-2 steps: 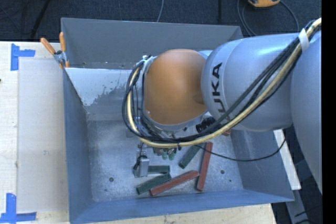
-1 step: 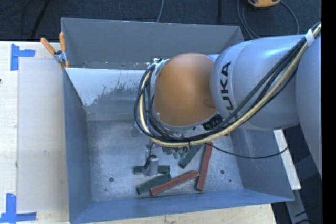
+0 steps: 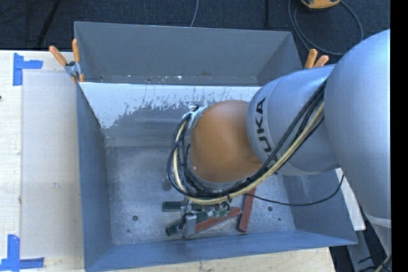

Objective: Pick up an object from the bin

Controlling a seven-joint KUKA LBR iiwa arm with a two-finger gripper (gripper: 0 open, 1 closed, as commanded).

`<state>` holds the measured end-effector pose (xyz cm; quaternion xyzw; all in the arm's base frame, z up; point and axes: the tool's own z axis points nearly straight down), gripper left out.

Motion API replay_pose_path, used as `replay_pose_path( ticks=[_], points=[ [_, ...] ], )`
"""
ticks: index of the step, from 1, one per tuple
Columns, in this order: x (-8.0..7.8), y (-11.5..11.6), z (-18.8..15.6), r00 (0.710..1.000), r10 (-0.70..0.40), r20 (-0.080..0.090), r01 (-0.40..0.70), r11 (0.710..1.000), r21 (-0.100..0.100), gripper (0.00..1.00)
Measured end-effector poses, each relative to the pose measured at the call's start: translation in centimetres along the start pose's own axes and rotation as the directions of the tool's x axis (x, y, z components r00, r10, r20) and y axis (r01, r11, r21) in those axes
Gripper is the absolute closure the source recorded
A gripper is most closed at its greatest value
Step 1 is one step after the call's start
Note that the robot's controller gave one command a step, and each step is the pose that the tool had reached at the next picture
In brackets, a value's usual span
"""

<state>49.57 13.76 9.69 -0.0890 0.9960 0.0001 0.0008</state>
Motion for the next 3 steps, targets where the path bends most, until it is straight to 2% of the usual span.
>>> replay_pose_path(
  ticks=[1, 2, 3],
  points=[
    [-0.5, -1.4, 1.7, 1.000, 0.030, -0.001, -0.030, 1.000, -0.002, 1.00],
    [-0.5, -1.4, 1.7, 1.000, 0.031, -0.001, -0.031, 1.000, -0.002, 1.00],
    [-2.8, 3.7, -11.2, 1.000, -0.010, -0.001, 0.010, 1.000, 0.000, 1.00]
  ],
)
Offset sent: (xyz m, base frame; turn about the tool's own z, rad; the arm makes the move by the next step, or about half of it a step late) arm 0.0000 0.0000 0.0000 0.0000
